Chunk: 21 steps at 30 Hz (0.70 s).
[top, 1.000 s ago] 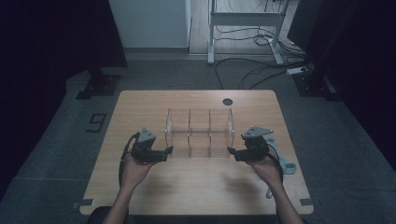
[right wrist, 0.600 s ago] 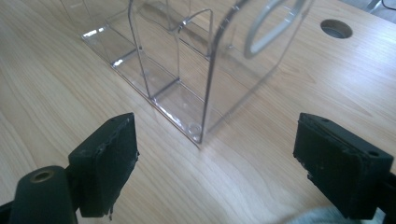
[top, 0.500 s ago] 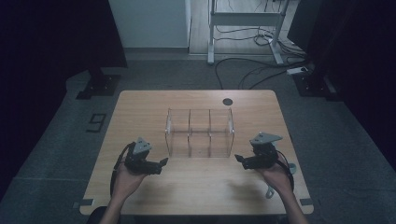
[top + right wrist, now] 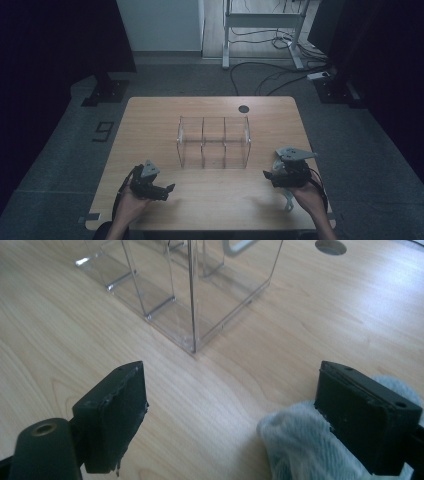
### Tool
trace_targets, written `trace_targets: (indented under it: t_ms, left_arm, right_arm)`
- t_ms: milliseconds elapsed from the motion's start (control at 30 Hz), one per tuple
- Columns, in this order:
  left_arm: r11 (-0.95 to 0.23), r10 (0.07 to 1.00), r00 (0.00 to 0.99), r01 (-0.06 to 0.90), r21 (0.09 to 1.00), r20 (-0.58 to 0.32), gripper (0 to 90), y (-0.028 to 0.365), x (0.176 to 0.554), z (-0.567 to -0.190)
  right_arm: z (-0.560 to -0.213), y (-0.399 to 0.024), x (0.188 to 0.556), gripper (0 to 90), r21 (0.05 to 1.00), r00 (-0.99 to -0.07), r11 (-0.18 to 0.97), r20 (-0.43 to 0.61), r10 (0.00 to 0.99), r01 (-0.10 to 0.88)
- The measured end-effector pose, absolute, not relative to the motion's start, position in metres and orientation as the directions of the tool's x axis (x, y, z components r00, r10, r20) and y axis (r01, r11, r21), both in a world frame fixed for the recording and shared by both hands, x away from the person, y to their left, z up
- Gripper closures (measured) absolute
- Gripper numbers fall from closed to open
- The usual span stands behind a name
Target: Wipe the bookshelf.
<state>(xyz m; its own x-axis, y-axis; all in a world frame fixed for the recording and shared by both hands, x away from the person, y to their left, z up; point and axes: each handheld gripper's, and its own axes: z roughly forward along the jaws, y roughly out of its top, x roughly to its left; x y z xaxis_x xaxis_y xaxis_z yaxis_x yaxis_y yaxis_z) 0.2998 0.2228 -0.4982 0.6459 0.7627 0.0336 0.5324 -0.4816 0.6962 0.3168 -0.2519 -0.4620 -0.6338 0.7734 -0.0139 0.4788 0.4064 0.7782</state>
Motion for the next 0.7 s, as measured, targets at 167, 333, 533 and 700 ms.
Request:
trace_targets:
  t_ms: [167,333,533,700]
  left_arm:
    - [-0.494,0.764,0.644,0.542,0.68,0.041,0.0,0.228,0.297,-0.505]
    - [-0.499,0.766,0.641,0.556,0.665,0.038,0.0,0.231,0.299,-0.513]
    - [-0.51,0.77,0.637,0.576,0.639,0.04,0.0,0.233,0.302,-0.52]
    - [-0.514,0.772,0.634,0.596,0.617,0.031,0.0,0.235,0.303,-0.524]
  right_arm:
    - [-0.469,-0.258,0.311,12.6,0.762,-0.634,0.421,-0.017,0.773,0.492]
    - [-0.479,-0.266,0.309,12.0,0.744,-0.622,0.426,-0.017,0.783,0.515]
    - [-0.492,-0.275,0.307,11.5,0.725,-0.605,0.436,-0.034,0.796,0.534]
    - [-0.502,-0.279,0.308,10.6,0.707,-0.599,0.439,-0.027,0.801,0.555]
